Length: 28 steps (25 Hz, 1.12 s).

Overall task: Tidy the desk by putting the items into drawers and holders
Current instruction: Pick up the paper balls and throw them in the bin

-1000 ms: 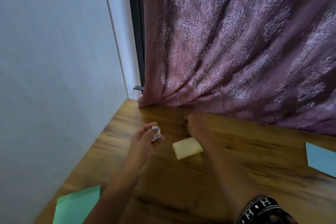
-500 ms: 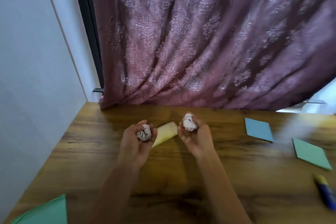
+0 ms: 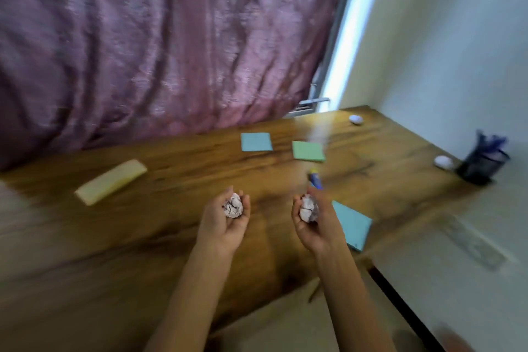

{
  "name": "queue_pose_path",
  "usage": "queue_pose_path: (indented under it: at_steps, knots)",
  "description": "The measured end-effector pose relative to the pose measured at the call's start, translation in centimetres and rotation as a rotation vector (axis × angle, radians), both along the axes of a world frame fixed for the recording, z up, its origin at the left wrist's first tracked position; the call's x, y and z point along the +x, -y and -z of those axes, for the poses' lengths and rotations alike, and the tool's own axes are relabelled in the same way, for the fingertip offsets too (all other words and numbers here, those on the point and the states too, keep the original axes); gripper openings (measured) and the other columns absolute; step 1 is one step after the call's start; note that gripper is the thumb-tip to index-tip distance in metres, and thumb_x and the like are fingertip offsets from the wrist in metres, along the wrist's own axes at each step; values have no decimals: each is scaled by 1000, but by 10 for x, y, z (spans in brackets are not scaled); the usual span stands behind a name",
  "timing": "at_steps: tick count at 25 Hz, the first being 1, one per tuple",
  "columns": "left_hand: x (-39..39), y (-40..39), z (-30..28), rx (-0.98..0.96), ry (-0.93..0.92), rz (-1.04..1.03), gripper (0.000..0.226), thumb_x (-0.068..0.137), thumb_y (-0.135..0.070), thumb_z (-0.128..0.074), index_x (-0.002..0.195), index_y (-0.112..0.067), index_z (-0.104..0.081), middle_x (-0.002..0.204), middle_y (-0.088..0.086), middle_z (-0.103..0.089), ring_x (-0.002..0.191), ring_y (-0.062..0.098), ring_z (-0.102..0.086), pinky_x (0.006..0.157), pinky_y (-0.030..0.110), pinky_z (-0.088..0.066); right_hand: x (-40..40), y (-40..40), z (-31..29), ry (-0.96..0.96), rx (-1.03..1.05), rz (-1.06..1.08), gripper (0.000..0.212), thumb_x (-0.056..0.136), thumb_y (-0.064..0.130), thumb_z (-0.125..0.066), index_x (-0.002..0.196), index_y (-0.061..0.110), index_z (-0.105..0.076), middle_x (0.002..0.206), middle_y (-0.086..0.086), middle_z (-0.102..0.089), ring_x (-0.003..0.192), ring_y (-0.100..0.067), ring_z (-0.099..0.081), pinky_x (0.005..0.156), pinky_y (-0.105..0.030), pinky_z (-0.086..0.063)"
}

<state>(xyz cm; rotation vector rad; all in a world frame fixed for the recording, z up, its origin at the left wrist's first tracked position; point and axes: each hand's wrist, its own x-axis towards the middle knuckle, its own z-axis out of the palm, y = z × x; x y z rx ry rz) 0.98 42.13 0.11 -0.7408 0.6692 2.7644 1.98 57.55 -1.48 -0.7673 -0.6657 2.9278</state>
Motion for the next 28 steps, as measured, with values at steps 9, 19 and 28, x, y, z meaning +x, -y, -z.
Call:
queue_pose_path:
  at_steps: [9,19,28]
  knots:
    - [81,-229,26,-19,34,431,17,96,-2,-43,81,-2,-52,79,11,-48,71,16,-49,56,25,-55,143,-199,15,30,19,356,16,78,-8,-60,70,5,-56,59,-5,-57,50,-10,-59,48,-16,-53]
    - [151,-453,63,-129,54,835,18,99,-1,-34,101,-2,-52,81,14,-45,69,17,-45,69,30,-46,257,-380,56,138,-32,792,16,87,-4,-54,73,4,-55,69,-8,-56,64,-12,-54,47,-15,-53]
    - [180,-630,150,-290,235,1121,16,92,-3,-39,83,-1,-52,78,12,-45,66,17,-46,64,26,-46,312,-532,136,338,-51,922,8,87,-2,-58,81,3,-57,80,-8,-56,71,-13,-54,49,-16,-53]
